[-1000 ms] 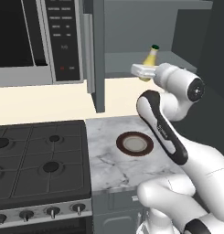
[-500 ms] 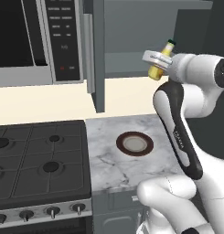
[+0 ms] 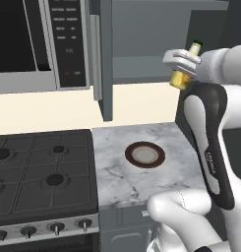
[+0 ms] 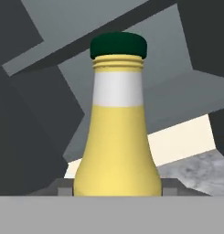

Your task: Move the hot dog bun to the plate on the dining table and place the condiment next to that plate. Then navigate to the fridge and take the sausage and place it on the plate as well.

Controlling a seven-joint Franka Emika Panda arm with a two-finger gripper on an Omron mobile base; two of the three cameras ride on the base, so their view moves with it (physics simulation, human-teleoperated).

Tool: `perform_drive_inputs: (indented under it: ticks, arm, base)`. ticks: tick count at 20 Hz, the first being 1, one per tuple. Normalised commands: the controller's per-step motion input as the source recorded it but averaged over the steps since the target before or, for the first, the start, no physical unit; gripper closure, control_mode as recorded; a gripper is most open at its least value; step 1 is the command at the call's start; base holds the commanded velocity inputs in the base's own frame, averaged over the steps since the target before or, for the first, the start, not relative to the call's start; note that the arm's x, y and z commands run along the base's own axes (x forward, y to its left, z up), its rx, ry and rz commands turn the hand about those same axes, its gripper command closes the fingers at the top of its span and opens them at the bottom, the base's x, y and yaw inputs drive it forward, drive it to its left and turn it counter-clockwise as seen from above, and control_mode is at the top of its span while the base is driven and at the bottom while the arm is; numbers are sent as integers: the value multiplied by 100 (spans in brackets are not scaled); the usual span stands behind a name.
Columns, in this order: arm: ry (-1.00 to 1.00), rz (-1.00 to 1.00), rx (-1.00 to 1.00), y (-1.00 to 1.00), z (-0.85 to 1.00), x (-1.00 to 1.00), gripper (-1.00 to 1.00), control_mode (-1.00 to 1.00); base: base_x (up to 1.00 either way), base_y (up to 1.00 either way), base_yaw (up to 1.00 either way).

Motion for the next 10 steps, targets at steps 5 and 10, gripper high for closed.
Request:
perform_drive_inputs:
  ticks: [5,10]
  arm:
    - [-19,22,-24,0,2,-67,100,-100]
    - [-4,20,-11,-2,9,-66,100,-100]
  base:
    - [0,0,0]
    - [0,0,0]
